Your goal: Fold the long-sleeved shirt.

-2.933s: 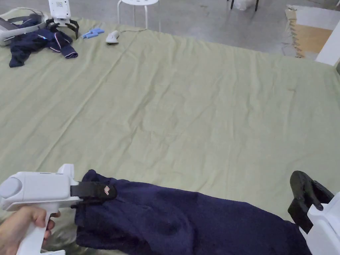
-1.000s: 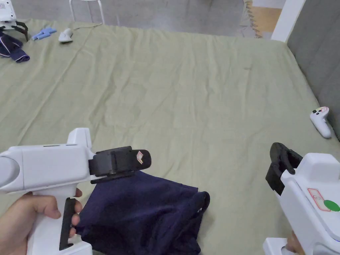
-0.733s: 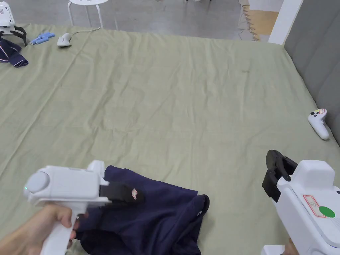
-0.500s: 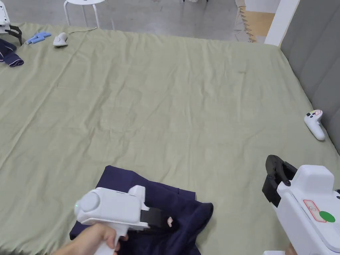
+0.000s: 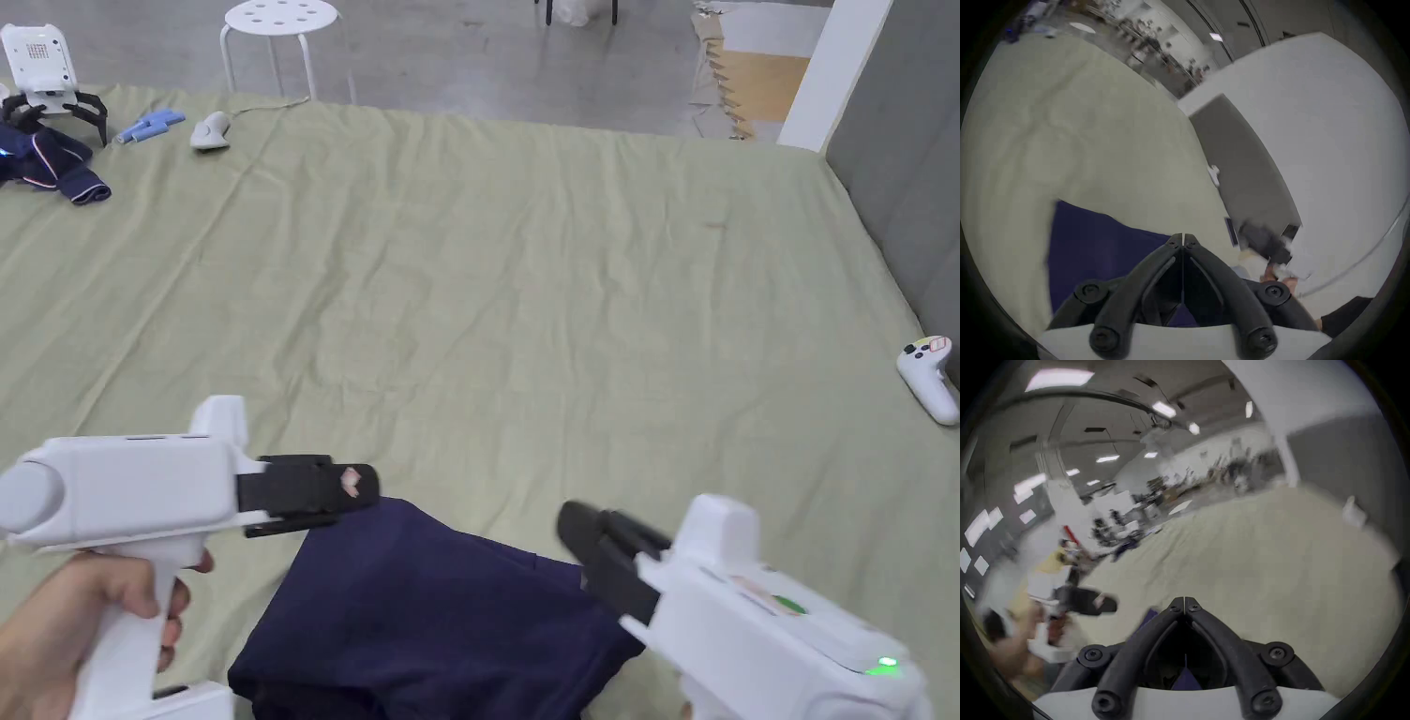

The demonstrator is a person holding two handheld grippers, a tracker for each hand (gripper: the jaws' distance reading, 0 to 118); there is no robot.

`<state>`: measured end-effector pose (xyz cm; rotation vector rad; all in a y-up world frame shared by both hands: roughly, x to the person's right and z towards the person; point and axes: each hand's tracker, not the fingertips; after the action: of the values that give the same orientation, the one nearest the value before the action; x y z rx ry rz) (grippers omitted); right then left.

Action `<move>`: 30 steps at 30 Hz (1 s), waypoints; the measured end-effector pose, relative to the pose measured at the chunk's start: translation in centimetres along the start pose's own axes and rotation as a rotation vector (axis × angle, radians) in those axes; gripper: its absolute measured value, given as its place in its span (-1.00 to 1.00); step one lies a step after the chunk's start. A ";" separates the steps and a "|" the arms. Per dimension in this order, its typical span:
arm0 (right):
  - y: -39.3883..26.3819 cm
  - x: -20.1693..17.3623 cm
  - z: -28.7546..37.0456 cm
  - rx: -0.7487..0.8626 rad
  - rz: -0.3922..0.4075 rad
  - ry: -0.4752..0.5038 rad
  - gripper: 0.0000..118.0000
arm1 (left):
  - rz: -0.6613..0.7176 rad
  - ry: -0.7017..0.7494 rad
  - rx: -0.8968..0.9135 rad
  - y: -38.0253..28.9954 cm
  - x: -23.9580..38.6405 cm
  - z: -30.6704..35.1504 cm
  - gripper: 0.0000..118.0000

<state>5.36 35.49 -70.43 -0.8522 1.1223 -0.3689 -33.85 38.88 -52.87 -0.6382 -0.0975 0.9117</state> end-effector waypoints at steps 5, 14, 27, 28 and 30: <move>-6.0 4.5 -7.0 -0.321 -0.234 -0.050 -1.00 | 0.063 0.040 -0.036 0.8 -4.5 1.4 -0.82; -5.3 6.4 -6.0 -0.308 -0.223 -0.047 -1.00 | 0.051 0.052 -0.247 -0.2 -10.2 -2.4 0.83; -1.7 0.7 -1.0 -0.051 0.230 -0.215 -1.00 | 0.187 -0.075 -0.345 -4.2 -11.5 -10.4 -0.44; -1.3 0.0 -0.7 -0.026 0.259 -0.220 -1.00 | 0.232 -0.111 -0.351 -4.2 -11.9 -10.1 -0.45; -0.5 -1.4 -0.3 0.004 0.309 -0.225 -1.00 | 0.160 -0.117 -0.330 -3.7 -11.3 -8.7 -0.48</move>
<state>4.56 35.98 -69.19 -0.6845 1.0222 -0.0177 -35.30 24.49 -55.83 -0.9079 -0.3101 1.0984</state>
